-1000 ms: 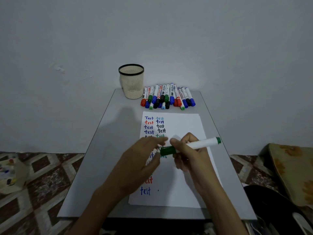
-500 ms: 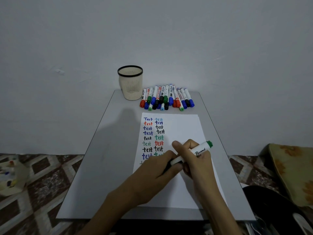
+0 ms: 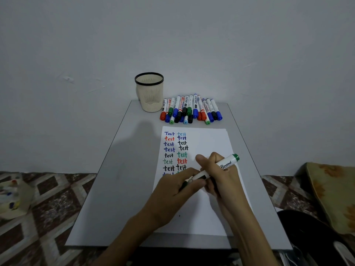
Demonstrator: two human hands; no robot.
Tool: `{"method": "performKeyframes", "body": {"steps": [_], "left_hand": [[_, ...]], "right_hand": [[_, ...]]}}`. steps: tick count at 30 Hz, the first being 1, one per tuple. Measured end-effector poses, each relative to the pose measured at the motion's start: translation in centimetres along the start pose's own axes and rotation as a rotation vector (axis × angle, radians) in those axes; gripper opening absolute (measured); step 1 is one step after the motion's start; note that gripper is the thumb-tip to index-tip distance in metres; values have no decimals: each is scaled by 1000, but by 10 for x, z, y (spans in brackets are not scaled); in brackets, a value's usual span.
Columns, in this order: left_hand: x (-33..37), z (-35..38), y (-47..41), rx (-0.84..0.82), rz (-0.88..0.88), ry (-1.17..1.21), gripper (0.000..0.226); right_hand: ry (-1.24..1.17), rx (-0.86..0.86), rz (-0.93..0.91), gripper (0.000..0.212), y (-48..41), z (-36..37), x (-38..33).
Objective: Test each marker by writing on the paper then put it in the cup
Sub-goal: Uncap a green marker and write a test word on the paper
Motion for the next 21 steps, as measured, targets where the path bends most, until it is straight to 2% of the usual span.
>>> {"method": "performKeyframes", "body": {"steps": [2, 5, 9, 12, 15, 17, 21], "left_hand": [[1, -3, 0, 13, 9, -1, 28], [1, -14, 0, -56, -26, -88, 35], [-10, -40, 10, -115, -48, -305, 31], [-23, -55, 27, -98, -85, -234, 24], [-33, -62, 42, -48, -116, -292, 33], [-37, -63, 45, -12, -59, -423, 39], [-46, -64, 48, -19, 52, -596, 30]], "right_hand": [[72, -21, 3, 35, -2, 0, -4], [163, -19, 18, 32, -7, -1, -6], [44, 28, -40, 26, -7, -12, 0], [-56, 48, -31, 19, -5, -19, 9], [-99, 49, 8, 10, -6, -19, 18], [-95, 42, 11, 8, -6, -19, 21], [-57, 17, -18, 12, -13, -14, 22]]}}
Point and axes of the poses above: each hand's wrist, its own y-axis away from the middle knuckle, its own z-axis out of the palm, x = y × z, the point moved 1 cm from there along -y, towards the middle knuckle, and after that the axes turned 10 degrees about z, right-handed, at the moved point
